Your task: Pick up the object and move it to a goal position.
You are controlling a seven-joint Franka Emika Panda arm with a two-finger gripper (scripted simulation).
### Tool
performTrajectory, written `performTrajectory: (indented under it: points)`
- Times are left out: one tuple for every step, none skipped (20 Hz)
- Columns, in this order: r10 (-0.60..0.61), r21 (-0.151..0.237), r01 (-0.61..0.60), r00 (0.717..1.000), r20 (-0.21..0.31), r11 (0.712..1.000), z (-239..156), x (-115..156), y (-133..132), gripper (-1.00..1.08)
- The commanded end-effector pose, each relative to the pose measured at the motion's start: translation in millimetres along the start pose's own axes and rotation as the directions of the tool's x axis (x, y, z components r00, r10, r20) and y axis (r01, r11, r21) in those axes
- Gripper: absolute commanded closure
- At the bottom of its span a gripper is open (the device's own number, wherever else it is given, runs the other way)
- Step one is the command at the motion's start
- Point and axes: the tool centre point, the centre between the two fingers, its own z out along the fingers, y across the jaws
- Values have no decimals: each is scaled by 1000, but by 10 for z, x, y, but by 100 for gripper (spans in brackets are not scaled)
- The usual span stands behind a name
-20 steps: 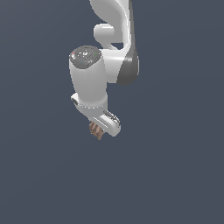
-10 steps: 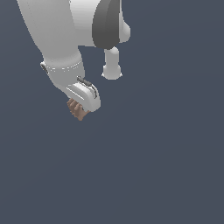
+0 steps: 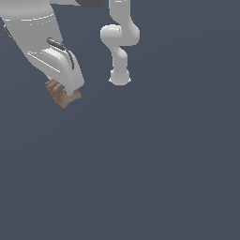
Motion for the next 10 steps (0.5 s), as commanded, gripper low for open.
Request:
performTrajectory:
  points:
    - [-1,-1,1,1000,1,1000,-126,29,74,108]
    - [-2,-1,2,1000,1,1000,-164,37,92,108]
    - [-2,-1,2,1000,1,1000,-196,46,111,108]
    - [-2,-1,2,1000,1,1000,-222,55,126,108]
    - [-2,-1,2,1000,1,1000,-243,62,138,108]
    - [-2,-1,2,1000,1,1000,-258,68,146,108]
    - [-2,-1,2,1000,1,1000,-269,73,151,108]
    - [-2,-1,2,1000,1,1000,-275,77,154,108]
    - [-2,-1,2,1000,1,1000,-278,79,155,108]
    - [-2,-1,2,1000,1,1000,-278,80,155,108]
